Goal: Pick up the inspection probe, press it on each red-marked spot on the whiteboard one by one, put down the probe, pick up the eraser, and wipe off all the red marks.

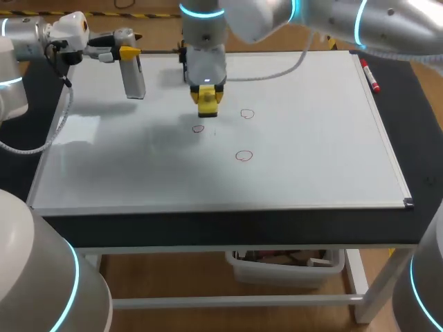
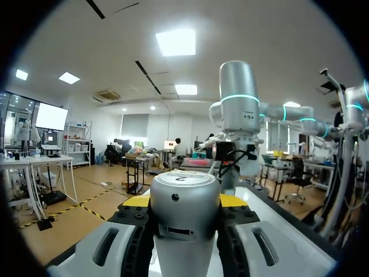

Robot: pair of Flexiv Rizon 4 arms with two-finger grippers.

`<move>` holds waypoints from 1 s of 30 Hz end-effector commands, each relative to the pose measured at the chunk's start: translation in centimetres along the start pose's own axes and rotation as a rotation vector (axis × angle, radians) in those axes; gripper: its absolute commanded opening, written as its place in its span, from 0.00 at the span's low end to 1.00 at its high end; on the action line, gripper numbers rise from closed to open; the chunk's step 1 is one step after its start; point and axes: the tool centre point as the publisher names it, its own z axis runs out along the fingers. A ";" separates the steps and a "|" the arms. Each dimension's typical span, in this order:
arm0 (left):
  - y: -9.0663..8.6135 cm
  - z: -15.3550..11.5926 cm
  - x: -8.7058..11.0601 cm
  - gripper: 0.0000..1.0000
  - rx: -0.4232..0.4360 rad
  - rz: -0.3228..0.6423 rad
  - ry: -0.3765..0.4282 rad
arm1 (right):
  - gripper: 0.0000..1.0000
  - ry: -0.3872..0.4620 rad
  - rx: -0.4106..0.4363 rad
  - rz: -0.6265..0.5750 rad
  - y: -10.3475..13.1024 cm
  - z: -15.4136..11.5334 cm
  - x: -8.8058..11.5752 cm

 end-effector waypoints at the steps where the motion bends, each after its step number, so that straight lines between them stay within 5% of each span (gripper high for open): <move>1: -0.1 0.0 0.1 0.00 0.000 0.000 0.000 | 0.00 0.029 0.015 -0.012 1.1 1.4 -1.7; 12: -0.1 0.0 0.1 0.00 0.000 0.000 0.000 | 0.00 0.012 0.022 -0.060 3.7 3.8 -4.0; 30: -0.1 0.0 0.1 0.00 0.000 0.000 0.000 | 0.00 0.013 0.025 -0.084 3.1 5.1 -4.7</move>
